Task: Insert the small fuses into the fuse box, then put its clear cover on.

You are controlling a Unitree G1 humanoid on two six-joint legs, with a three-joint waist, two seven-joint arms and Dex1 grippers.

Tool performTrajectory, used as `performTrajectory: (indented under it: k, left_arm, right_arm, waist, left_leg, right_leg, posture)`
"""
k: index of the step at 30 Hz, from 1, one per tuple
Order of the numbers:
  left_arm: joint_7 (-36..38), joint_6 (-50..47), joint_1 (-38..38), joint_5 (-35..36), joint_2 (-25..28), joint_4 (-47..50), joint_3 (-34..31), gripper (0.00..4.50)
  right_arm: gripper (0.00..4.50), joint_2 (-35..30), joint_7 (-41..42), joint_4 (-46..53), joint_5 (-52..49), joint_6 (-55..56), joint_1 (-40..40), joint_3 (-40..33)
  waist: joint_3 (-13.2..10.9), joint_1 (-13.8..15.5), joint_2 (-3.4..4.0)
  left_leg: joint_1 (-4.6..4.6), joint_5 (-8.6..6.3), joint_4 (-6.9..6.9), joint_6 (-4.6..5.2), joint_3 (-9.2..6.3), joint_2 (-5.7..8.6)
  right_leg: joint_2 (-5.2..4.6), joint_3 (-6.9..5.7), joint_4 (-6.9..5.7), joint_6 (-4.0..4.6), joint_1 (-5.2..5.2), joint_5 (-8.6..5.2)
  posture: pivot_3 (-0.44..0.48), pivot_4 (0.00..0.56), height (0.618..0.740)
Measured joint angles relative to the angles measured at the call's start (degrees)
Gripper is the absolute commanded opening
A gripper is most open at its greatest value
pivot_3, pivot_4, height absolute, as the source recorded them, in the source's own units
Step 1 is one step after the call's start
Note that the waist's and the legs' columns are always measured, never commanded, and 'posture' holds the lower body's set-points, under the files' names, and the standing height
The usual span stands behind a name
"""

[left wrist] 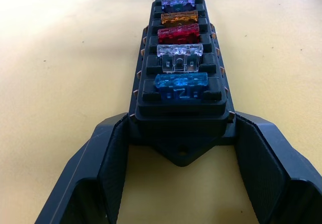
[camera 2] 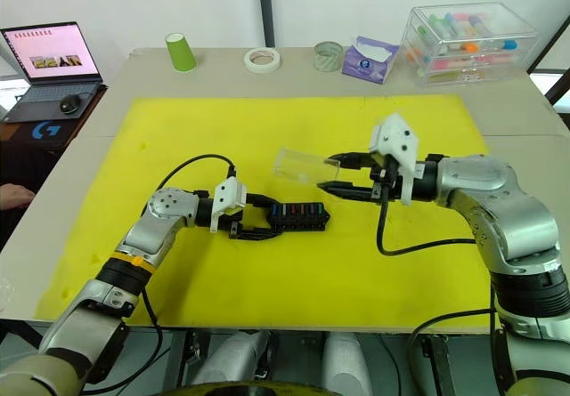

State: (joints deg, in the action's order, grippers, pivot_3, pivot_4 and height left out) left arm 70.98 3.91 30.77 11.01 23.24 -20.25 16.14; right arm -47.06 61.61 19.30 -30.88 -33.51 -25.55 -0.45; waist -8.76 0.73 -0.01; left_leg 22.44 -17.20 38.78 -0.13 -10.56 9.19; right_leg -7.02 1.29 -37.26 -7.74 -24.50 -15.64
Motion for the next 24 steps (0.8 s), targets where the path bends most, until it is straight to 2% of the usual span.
performTrajectory:
  k: [12, 24]
  left_arm:
    - [1.6, 0.3, 0.4, 0.1, 0.0, -0.6, -0.1, 2.72]
    - [5.2, 0.2, 0.3, 1.0, 0.9, -0.6, -0.2, 2.72]
  right_arm:
    - [1.86, 0.3, 5.5, -3.4, 6.1, 8.8, 1.2, 6.5]
    - [1.86, 1.7, 9.6, -8.9, 8.9, 15.3, 1.4, 9.2]
  waist:
    - [0.0, 0.0, 0.0]
    - [0.0, -0.1, 0.0]
  left_leg:
    - [0.0, 0.0, 0.0, 0.0, 0.0, 0.0]
    - [0.0, 0.0, 0.0, 0.0, 0.0, 0.0]
  right_leg:
    - [0.04, -0.01, 0.0, 0.0, -0.01, 0.0]
    - [0.1, 0.0, 0.0, 0.0, -0.02, 0.0]
  posture:
    - [0.0, 0.15, 0.74]
    - [0.0, 0.15, 0.74]
